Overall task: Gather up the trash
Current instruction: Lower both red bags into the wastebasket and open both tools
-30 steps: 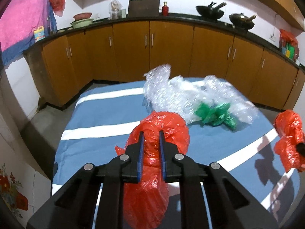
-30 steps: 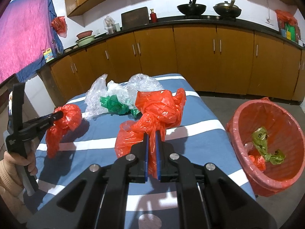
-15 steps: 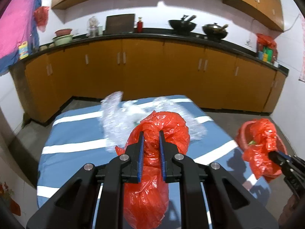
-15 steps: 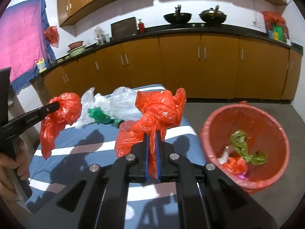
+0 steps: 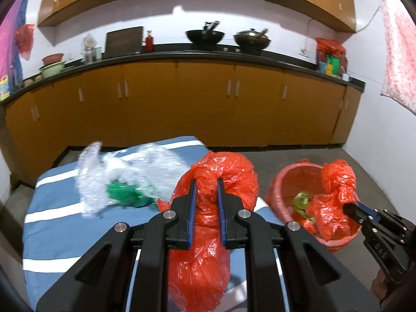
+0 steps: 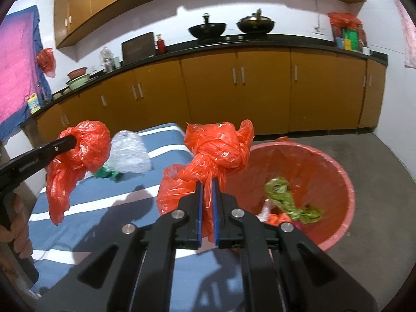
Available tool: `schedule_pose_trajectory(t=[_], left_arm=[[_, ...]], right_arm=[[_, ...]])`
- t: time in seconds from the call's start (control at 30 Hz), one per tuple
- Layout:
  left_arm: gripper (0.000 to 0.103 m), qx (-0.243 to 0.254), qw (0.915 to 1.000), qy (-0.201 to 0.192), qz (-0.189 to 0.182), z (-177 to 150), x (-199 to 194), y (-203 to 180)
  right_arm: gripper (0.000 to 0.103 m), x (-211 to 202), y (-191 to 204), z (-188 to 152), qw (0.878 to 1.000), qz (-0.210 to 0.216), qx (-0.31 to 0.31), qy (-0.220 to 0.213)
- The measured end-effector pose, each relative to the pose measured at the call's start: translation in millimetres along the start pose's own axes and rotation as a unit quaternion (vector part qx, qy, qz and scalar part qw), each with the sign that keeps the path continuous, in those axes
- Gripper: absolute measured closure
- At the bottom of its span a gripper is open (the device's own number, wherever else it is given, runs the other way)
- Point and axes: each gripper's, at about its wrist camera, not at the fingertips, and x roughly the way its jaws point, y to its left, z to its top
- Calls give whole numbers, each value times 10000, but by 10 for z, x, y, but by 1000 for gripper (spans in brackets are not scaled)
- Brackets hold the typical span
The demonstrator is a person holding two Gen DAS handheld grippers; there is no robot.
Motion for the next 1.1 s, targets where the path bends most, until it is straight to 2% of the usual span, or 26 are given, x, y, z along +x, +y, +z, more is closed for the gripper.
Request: schedule_pose_trajectory(t=[0.57, 1.1], left_arm=[[89, 275, 9978, 170, -579, -12, 361, -926], [89, 516, 9940, 409, -877, -89, 747, -1484]], right_arm=[[95, 52, -913, 30, 9979, -597, 266, -46], [95, 279, -1395, 41, 9970, -625, 454, 0]])
